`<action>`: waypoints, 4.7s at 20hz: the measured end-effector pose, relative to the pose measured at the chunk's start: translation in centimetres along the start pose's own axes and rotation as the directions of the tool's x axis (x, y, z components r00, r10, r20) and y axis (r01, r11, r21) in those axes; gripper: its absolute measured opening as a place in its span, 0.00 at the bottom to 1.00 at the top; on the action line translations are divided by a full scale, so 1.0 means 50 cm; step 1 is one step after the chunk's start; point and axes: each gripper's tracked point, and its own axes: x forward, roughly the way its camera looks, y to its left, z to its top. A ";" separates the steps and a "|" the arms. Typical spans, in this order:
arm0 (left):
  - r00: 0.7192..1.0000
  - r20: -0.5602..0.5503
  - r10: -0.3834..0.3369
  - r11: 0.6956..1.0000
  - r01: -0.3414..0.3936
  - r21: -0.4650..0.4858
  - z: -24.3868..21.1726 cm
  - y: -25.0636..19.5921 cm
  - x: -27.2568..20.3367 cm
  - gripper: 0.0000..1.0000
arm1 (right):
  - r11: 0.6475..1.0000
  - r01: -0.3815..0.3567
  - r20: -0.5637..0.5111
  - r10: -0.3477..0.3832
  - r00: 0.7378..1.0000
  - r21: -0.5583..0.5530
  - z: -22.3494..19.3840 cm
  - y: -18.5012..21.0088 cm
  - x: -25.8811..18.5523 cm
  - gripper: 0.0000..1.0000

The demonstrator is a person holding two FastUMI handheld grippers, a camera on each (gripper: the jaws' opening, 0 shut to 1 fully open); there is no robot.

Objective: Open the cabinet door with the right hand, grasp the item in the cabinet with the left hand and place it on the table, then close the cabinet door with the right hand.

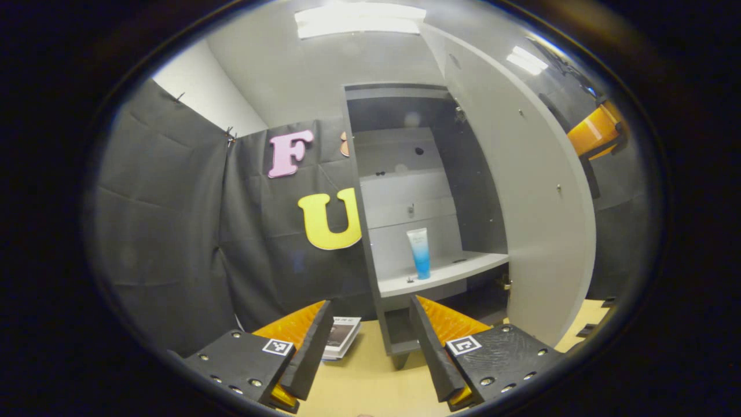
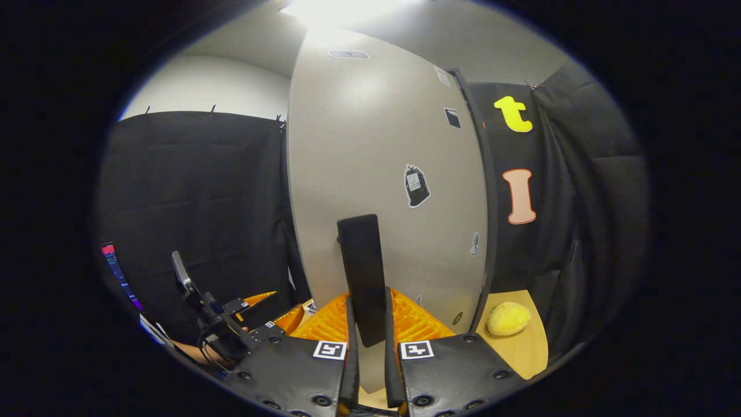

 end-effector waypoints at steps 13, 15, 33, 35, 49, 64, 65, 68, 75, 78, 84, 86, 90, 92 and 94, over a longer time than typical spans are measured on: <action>0.995 0.008 -0.100 0.995 0.100 -0.025 0.024 -0.167 0.033 0.80 | 0.996 0.084 0.026 -0.085 0.996 0.040 0.012 -0.056 -0.082 0.18; 0.994 0.010 -0.106 0.994 0.106 -0.021 0.027 -0.179 0.038 0.80 | 0.995 0.096 0.032 -0.097 0.995 0.042 0.013 -0.071 -0.094 0.18; 0.996 -0.009 -0.087 0.996 0.087 0.011 0.037 -0.261 0.061 0.80 | 0.976 0.181 0.107 -0.194 0.975 0.117 0.018 -0.238 -0.121 0.12; 0.996 -0.009 -0.091 0.996 0.091 0.010 0.043 -0.276 0.067 0.80 | 0.981 0.153 0.119 -0.168 0.979 0.122 0.023 -0.229 -0.133 0.15; 0.999 0.022 -0.023 1.000 0.023 -0.015 0.093 -0.265 0.229 0.80 | 0.884 0.462 0.186 -0.466 0.865 0.066 0.017 -0.417 -0.273 1.00; 0.997 -0.048 0.059 0.995 -0.063 -0.082 0.021 -0.220 0.519 0.81 | 0.779 0.614 0.062 -0.624 0.779 0.127 -0.068 -0.529 -0.289 0.98; 0.997 -0.055 0.061 0.995 -0.065 -0.078 0.015 -0.218 0.536 0.80 | 0.777 0.616 0.054 -0.626 0.778 0.129 -0.074 -0.532 -0.286 0.98; 0.995 -0.077 0.062 0.995 -0.067 -0.073 0.002 -0.218 0.582 0.80 | 0.772 0.626 0.026 -0.632 0.774 0.113 -0.093 -0.539 -0.276 0.98; 0.990 -0.119 0.079 0.989 -0.093 -0.116 -0.035 -0.211 0.632 0.80 | 0.779 0.618 0.000 -0.622 0.783 0.105 -0.108 -0.550 -0.254 0.98; 0.989 -0.116 0.088 0.985 -0.104 -0.141 -0.034 -0.208 0.630 0.53 | 0.782 0.613 0.001 -0.617 0.787 0.111 -0.111 -0.557 -0.248 0.98; 0.994 -0.073 0.080 0.980 -0.092 -0.177 -0.005 -0.189 0.587 0.49 | 0.802 0.584 0.007 -0.589 0.808 0.126 -0.110 -0.561 -0.225 0.98; 0.996 -0.054 0.071 0.981 -0.080 -0.176 0.007 -0.190 0.552 0.48 | 0.814 0.566 0.013 -0.572 0.820 0.132 -0.107 -0.558 -0.214 0.98; 0.999 -0.021 0.047 0.985 -0.049 -0.163 0.027 -0.198 0.475 0.50 | 0.836 0.535 0.019 -0.541 0.841 0.121 -0.104 -0.550 -0.197 0.98; 0.999 -0.017 0.033 0.988 -0.035 -0.153 0.023 -0.205 0.442 0.51 | 0.846 0.522 0.018 -0.527 0.850 0.109 -0.103 -0.548 -0.194 0.98; 0.999 -0.021 0.028 0.990 -0.031 -0.137 0.011 -0.208 0.412 0.49 | 0.858 0.505 0.018 -0.509 0.861 0.098 -0.102 -0.542 -0.191 0.98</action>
